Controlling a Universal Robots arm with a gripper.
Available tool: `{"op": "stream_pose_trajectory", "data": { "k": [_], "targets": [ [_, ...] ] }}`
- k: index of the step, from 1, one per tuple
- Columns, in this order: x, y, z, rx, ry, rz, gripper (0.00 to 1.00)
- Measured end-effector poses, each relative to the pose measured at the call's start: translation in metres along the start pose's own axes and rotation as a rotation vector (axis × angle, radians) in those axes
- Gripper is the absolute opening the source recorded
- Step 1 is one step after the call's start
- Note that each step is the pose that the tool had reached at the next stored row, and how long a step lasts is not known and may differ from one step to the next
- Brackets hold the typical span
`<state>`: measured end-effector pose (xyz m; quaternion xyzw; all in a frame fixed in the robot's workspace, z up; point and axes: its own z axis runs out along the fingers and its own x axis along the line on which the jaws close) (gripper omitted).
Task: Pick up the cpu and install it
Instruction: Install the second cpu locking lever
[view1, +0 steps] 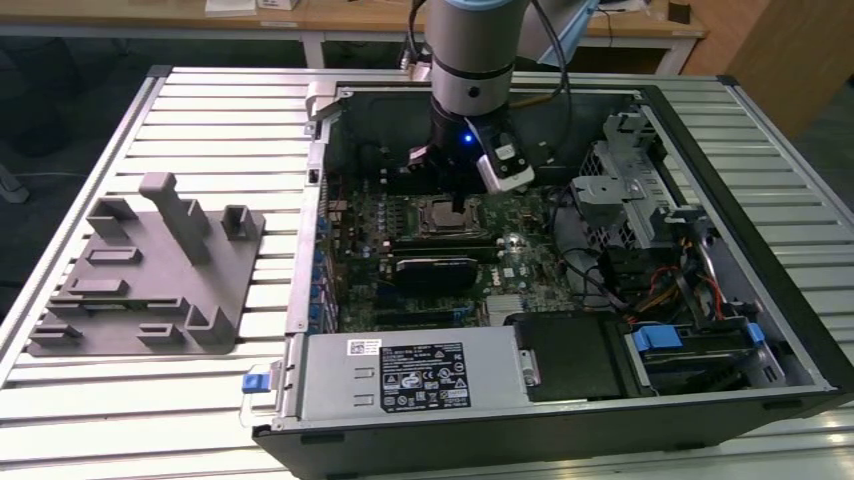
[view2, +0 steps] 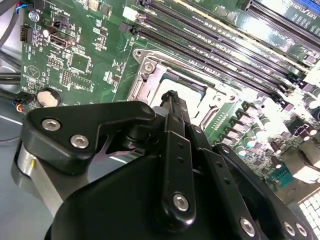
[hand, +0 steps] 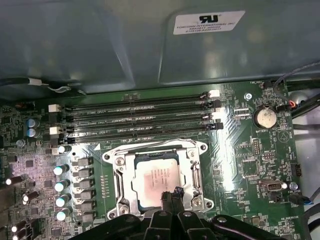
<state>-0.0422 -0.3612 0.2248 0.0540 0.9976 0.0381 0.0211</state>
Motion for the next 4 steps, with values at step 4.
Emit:
{"op": "stream_pose_trajectory", "data": {
  "k": [4],
  "targets": [
    [0.0, 0.0002, 0.0, 0.0, 0.0, 0.0, 0.11]
  ]
}}
